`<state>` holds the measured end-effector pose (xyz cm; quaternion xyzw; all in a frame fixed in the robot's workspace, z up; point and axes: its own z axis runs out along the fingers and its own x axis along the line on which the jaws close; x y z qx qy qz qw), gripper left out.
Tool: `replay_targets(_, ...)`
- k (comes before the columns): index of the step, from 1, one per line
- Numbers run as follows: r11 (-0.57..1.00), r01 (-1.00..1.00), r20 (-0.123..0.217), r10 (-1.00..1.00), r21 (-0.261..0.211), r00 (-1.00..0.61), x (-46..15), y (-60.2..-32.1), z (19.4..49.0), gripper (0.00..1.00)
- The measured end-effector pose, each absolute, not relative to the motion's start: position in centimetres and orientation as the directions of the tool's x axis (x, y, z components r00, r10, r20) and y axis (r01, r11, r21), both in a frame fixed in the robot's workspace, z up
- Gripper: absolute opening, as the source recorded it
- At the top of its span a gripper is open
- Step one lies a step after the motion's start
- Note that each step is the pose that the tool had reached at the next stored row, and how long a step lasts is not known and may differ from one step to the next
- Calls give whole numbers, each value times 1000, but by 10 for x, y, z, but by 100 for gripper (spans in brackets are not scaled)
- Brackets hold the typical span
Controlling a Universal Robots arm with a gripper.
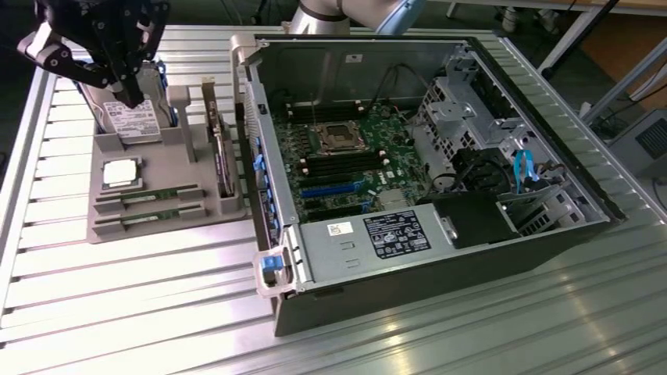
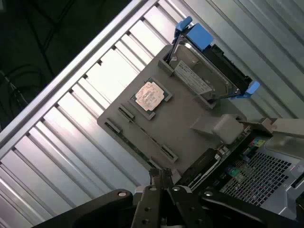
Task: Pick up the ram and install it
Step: 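Pick up the ram and move it above insertion slot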
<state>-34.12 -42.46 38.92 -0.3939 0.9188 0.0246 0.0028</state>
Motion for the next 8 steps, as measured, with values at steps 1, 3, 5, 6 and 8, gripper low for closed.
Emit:
replay_targets(1, 658, -752, -24, -752, 43, -659, -341, -425, 389, 10)
replay_targets(3, 631, -775, -24, -775, 43, -632, -341, -425, 389, 10)
replay_targets(5, 601, -798, -24, -798, 43, -602, -341, -425, 389, 10)
replay_targets(6, 586, -809, -24, -809, 43, -588, -341, -425, 389, 10)
replay_targets(8, 557, -830, -24, -830, 43, -558, -341, -425, 389, 10)
